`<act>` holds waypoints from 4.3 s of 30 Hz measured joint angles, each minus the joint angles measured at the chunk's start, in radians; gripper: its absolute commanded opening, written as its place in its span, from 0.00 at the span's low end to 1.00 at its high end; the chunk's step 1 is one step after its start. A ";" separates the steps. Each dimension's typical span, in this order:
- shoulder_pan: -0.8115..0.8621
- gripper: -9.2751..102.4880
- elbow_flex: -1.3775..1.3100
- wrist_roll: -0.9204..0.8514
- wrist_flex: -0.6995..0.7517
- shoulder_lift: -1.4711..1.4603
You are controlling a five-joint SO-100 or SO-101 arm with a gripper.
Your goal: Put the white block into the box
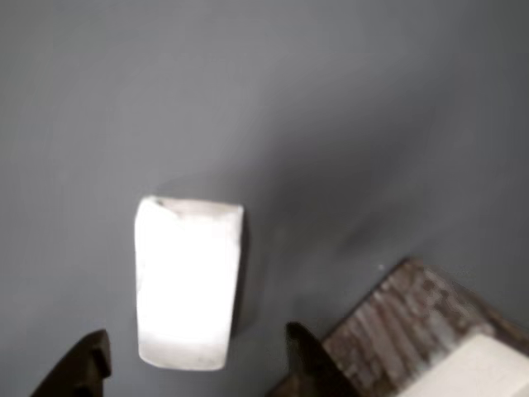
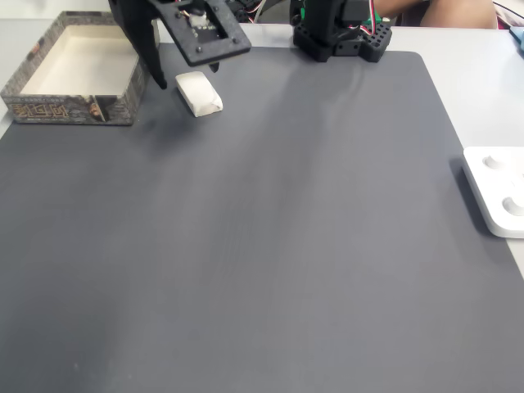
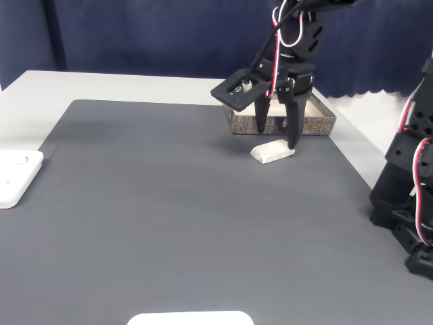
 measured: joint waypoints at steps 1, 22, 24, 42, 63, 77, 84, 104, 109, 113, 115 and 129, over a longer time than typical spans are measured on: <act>-0.005 0.35 0.000 0.000 0.000 0.000; -0.018 0.34 0.000 -0.017 -0.028 -0.077; -0.018 0.33 0.000 -0.023 -0.035 -0.089; -0.023 0.17 -0.002 -0.049 -0.040 -0.101; -0.046 0.07 -0.002 -0.160 0.117 -0.071; 0.060 0.07 -0.169 -0.184 0.337 0.204; 0.147 0.07 -0.308 -0.196 0.345 0.192; 0.225 0.07 -0.520 -0.486 0.166 -0.178; 0.247 0.07 -0.594 -0.353 0.181 -0.259; 0.262 0.07 -0.644 -0.304 0.193 -0.305; 0.265 0.07 -0.666 -0.288 0.196 -0.324; 0.265 0.07 -0.778 -0.275 0.196 -0.476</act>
